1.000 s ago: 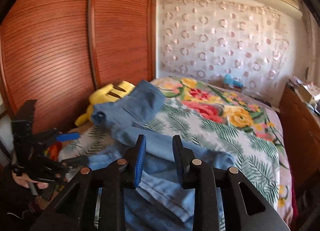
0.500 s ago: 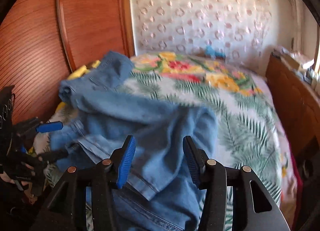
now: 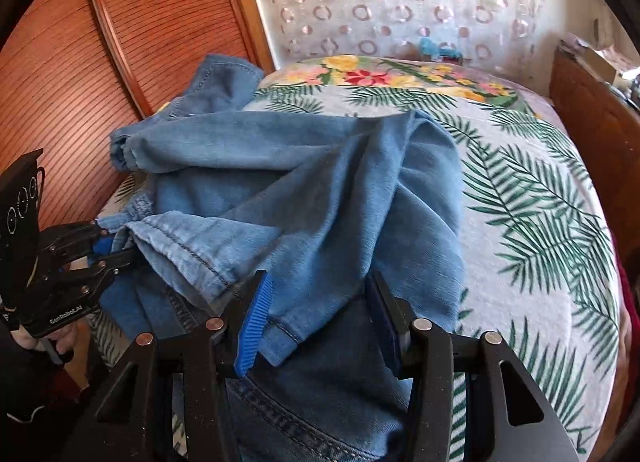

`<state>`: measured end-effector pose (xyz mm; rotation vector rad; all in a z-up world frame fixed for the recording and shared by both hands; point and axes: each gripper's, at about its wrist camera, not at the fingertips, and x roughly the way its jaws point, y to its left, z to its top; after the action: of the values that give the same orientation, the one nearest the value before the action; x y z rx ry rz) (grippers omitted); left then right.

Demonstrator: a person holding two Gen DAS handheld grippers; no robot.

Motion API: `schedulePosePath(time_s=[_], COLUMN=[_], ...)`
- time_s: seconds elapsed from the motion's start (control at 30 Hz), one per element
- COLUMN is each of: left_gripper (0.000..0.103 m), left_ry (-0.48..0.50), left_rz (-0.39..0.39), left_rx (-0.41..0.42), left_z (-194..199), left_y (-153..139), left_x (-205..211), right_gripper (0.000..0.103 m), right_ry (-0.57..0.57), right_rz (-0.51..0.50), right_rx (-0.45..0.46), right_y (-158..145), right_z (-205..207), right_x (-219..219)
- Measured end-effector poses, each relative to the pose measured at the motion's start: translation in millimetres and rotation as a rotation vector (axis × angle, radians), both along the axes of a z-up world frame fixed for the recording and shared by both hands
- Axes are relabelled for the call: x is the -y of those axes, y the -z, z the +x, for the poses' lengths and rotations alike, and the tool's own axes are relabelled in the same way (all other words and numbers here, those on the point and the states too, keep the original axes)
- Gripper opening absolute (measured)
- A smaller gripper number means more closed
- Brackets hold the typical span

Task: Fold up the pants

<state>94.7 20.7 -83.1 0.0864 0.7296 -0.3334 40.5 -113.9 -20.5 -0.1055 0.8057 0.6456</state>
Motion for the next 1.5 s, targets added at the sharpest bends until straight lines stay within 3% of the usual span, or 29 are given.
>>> schedulePosePath(time_s=[0.07,0.2,0.33,0.47,0.57,0.67,0.9,1.2,1.3,1.4,1.5], left_gripper=[0.01,0.009,0.009,0.009,0.009,0.009,0.009,0.009,0.01,0.027,0.048], left_ry=[0.013,0.013,-0.002,-0.035,-0.061,-0.085,-0.105,-0.114,-0.115,-0.132,-0.152], left_rz=[0.006,-0.009,-0.13,-0.153,-0.143,-0.128,-0.125,-0.127,-0.131,-0.12,-0.123], left_rx=[0.011,0.057,0.101,0.133,0.126,0.084,0.009,-0.001,-0.013,-0.017,-0.011], left_z=[-2.9,-16.7,-43.0,-60.9,-66.9,-61.5,-53.5,-60.3,-56.2,-54.0,-52.9], left_y=[-4.3,-20.9,-44.9,-56.1,-53.7,-39.6,-13.5,-8.3,-7.6,-8.2,-9.4], left_x=[1.8,0.0,-12.7,-18.9,-26.1,-29.8,-30.5,-33.8,-35.6,-35.7,-38.7], right_gripper=[0.004,0.001,0.001,0.001,0.001,0.001,0.001,0.001,0.001,0.008,0.034], right_ry=[-0.019,-0.052,-0.076,-0.127,-0.164,-0.178,-0.173,-0.153,-0.14,-0.146,-0.168], right_rz=[0.009,0.047,0.072,0.083,0.062,0.02,-0.031,-0.044,-0.051,-0.04,-0.039], right_rx=[-0.001,0.077,0.189,0.265,0.291,0.29,0.165,0.148,0.136,0.126,0.121], right_y=[-8.6,-47.8,-103.4,-148.6,-163.8,-158.0,-121.8,-122.2,-102.1,-88.3,-83.9], right_z=[-1.6,-13.6,-29.1,-40.9,-42.5,-15.5,38.0,57.1,79.7,101.0,98.3], right_x=[-6.4,-22.0,-45.6,-85.8,-119.8,-145.4,-208.8,-234.9,-228.2,-221.3,-193.7])
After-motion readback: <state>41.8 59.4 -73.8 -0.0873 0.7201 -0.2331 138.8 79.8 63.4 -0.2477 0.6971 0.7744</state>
